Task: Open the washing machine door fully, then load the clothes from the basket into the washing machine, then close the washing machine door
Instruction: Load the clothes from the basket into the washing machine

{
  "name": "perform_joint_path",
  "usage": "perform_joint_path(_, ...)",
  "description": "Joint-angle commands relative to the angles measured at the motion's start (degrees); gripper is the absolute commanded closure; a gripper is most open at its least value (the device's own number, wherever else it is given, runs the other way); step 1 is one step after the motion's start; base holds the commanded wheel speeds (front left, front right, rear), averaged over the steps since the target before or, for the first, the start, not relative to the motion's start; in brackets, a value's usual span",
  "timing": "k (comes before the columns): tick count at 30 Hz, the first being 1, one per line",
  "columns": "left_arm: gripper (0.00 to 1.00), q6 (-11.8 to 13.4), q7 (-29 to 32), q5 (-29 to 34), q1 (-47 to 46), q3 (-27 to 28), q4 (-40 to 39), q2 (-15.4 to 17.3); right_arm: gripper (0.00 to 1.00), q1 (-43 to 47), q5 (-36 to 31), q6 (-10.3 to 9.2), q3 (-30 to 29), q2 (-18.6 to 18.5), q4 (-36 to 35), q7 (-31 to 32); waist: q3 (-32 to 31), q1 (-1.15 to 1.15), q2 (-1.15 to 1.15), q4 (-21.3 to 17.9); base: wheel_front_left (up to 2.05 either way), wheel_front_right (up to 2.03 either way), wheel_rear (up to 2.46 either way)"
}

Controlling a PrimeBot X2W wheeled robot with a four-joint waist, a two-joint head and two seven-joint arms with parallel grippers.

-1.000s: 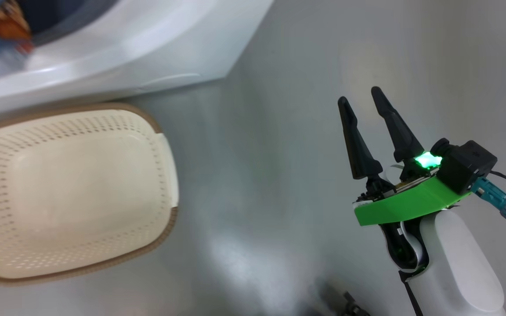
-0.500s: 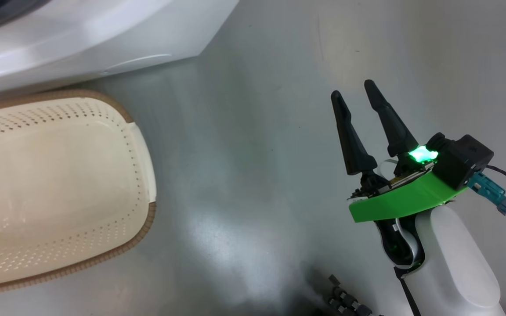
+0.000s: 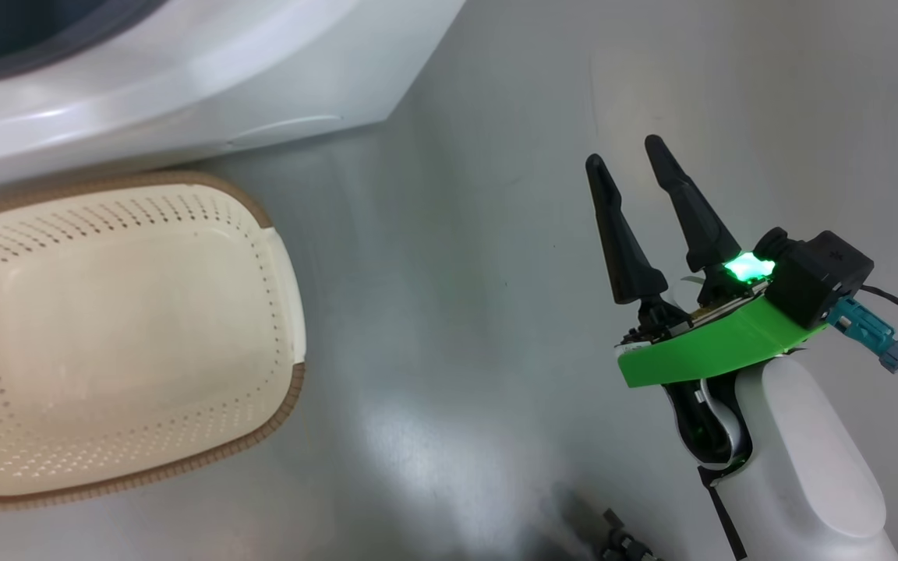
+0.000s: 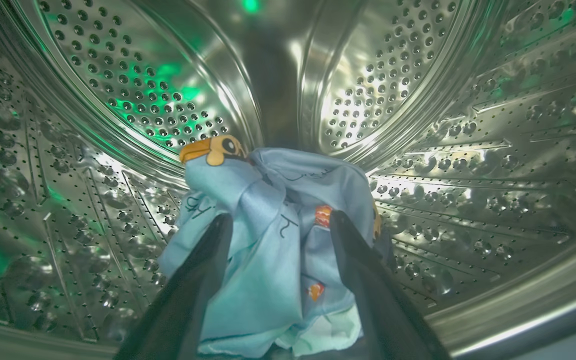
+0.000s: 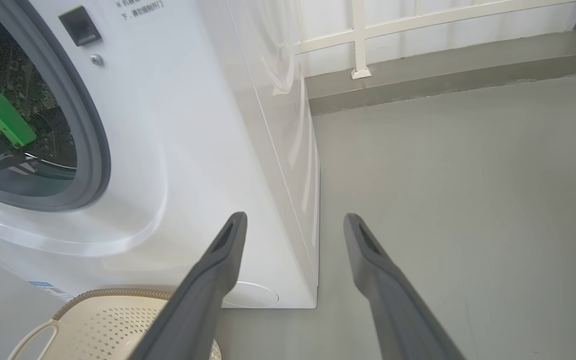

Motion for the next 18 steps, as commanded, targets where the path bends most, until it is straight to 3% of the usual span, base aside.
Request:
perform_joint_path(1, 0.0, -0.11, -0.3, -0.17, 1.68, 0.27, -0.93, 1.81, 0.0, 0.96, -0.16, 0.09, 0.85, 0.28, -0.96, -0.27, -1.77, 0.0, 0.0, 0.65, 0.0, 0.0, 0.0)
perform_joint_path(10, 0.0, -0.37, -0.34, -1.03, 8.53, 1.41, -5.14, 1.04, 0.0, 1.34, -0.86, 0.09, 0.59, 0.28, 0.01, -0.27, -7.11, 0.0, 0.0, 1.9, 0.0, 0.0, 0.0)
perform_joint_path(18, 0.0, -0.2, -0.35, -0.82, 20.2, 3.95, -13.33, -0.67, 0.0, 2.65, -0.52, 0.09, 0.21, -0.73, 1.27, -0.27, -13.65, 0.0, 0.0, 3.94, 0.0, 0.0, 0.0)
